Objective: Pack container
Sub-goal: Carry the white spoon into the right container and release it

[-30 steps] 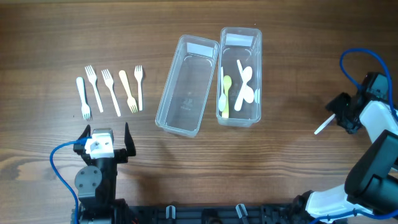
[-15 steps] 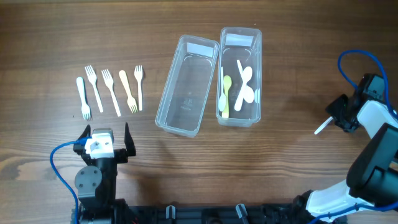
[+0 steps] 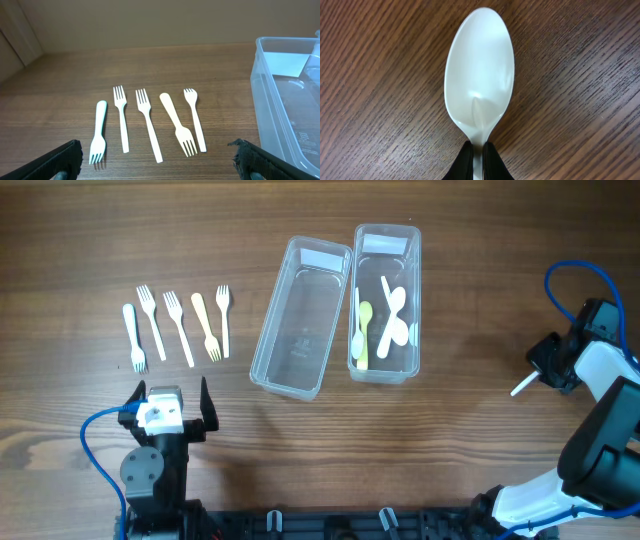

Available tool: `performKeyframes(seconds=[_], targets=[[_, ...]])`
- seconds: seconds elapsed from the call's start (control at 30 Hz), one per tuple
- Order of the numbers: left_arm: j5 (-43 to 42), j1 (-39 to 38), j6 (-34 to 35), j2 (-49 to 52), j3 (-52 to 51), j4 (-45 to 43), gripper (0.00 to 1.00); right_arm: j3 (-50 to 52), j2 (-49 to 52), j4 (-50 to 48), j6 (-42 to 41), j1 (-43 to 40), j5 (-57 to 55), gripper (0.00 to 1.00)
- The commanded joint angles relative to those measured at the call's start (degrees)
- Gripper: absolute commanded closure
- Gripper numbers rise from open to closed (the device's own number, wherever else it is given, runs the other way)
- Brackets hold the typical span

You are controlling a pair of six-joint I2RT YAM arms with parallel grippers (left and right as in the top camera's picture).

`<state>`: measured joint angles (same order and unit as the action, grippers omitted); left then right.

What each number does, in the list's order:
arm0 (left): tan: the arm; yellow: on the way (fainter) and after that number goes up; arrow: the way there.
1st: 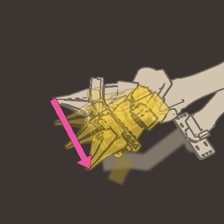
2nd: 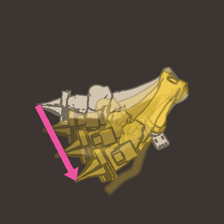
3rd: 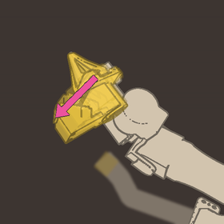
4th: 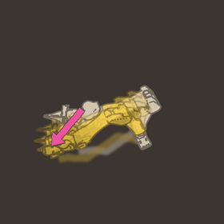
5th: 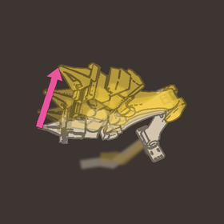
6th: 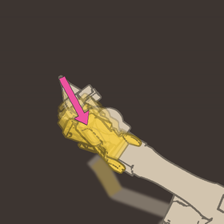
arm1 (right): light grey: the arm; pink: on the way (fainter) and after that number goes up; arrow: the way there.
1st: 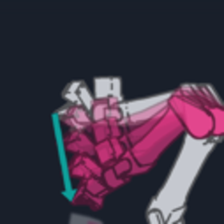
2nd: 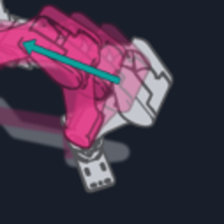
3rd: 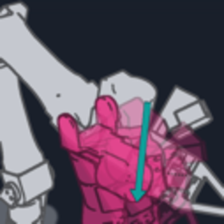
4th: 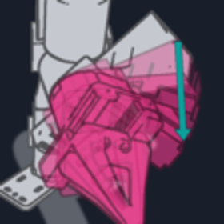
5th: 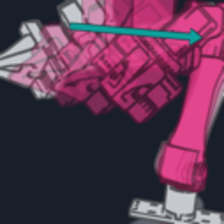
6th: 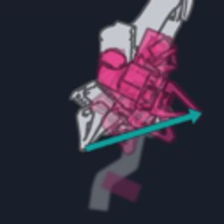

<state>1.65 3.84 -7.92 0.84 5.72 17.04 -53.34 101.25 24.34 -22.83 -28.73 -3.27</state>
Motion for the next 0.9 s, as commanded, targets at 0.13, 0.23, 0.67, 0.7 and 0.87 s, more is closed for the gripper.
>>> performKeyframes(seconds=[0.13, 0.23, 0.67, 0.7, 0.87], targets=[[-0.1, 0.2, -1.1, -0.4, -0.5, -0.3, 0.0, -1.4, -3.5, 1.0, 0.4, 0.0, 8.1, 0.96], [-0.1, 0.2, -1.1, -0.4, -0.5, -0.3, 0.0, -2.4, -9.0, 1.0, 1.8, 0.0, 12.1, 0.96], [-0.1, 0.2, -1.1, -0.4, -0.5, -0.3, 0.0, -2.5, -21.7, -4.0, 7.9, 21.5, 20.3, 0.96], [-0.1, 0.2, -1.1, -0.4, -0.5, -0.3, 0.0, -2.5, -21.7, -5.1, 10.2, 25.2, 20.2, 0.96], [-0.1, 0.2, -1.1, -0.4, -0.5, -0.3, 0.0, -2.5, -21.7, -8.5, 12.3, 35.5, 17.5, 0.96]])
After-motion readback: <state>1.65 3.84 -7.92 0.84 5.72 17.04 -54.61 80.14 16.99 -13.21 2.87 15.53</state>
